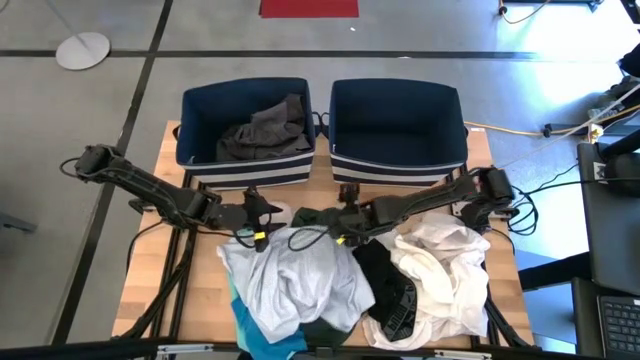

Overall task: Sort clothes
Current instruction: Put the white patient gown into the left blue bin

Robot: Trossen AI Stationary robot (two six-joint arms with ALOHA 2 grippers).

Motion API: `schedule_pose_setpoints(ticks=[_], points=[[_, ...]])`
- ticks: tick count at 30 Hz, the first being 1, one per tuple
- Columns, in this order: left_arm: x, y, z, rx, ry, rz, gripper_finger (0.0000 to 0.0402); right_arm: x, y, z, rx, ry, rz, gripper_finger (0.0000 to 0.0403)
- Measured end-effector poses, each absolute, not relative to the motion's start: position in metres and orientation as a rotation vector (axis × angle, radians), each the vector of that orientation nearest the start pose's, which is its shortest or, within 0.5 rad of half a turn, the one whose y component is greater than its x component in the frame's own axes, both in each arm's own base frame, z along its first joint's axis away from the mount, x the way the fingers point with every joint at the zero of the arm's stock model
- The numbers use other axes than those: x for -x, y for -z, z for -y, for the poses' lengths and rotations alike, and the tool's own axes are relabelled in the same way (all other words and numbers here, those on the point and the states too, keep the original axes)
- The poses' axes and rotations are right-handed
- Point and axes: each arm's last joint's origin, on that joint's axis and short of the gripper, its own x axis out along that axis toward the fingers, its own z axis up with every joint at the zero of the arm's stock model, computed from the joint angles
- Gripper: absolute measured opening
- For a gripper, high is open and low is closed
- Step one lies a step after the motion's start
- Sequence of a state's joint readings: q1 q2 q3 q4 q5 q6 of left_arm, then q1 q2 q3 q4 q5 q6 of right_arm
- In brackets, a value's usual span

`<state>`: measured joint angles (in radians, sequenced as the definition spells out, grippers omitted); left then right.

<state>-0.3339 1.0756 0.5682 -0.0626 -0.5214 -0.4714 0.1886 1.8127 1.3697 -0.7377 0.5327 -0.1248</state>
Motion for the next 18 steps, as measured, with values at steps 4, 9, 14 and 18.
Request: schedule_pose_setpoints(ticks=[4,9,14,18], points=[[-0.205,-0.218,0.068,0.262,-0.214,-0.49,0.0207,-0.35,-0.255,-0.057,0.411,0.135,-1.033,0.0279],[-0.196,-0.22,0.091,0.279,-0.038,-0.519,0.0207,-0.355,-0.285,-0.08,0.17,-0.223,-0.765,0.0279],[-0.185,-0.218,0.112,0.361,0.069,-0.564,0.0207,-0.375,-0.268,-0.105,0.112,-0.413,-0.495,0.0279],[-0.178,-0.205,0.125,0.408,0.093,-0.623,0.0207,-0.391,-0.232,-0.107,0.13,-0.358,-0.542,0.0279]])
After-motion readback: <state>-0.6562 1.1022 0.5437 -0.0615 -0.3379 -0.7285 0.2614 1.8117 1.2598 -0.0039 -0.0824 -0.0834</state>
